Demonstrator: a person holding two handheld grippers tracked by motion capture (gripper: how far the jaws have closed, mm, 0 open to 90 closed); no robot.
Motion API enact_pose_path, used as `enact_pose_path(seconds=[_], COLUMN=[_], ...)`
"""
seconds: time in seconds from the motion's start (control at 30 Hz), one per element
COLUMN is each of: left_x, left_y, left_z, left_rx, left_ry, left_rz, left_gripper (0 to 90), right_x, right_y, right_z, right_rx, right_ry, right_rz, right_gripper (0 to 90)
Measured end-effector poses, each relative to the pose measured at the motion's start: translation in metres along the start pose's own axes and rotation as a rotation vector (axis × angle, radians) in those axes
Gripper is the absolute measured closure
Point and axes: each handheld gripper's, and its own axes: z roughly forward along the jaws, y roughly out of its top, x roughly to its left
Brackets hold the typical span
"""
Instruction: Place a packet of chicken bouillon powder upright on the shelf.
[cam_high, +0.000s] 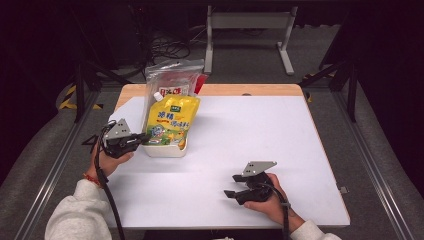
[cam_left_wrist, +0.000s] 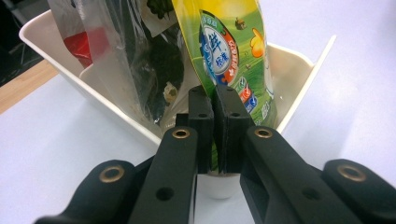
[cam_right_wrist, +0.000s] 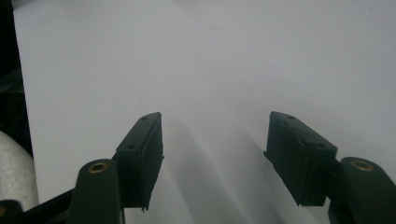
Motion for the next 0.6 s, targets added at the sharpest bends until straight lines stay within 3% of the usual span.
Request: enact_pose_path(seconds=[0.17, 0.27, 0.6], left_x=[-0.002, 0.000, -0.003], left_y=[-0.001, -0.005, -0.005], left_z=[0.000, -0.001, -0.005], left_rx=[-0.008, -0.042, -0.090], left_ry=[0.014, 0.006, 0.020], left_rz=[-0.024, -0.067, -0.093], left_gripper=[85.6, 84.6, 82.8], right_x=[0.000, -0.001, -0.003], right_y=[0.002, 0.002, 0.003], right_z=[-0.003, -0.006, -0.012], right_rx=[-0.015, -0.025, -0.038], right_ry=[-0.009, -0.019, -0.042], right_rz=[-0.008, -0.012, -0.024], right_gripper=[36.7, 36.9, 37.2])
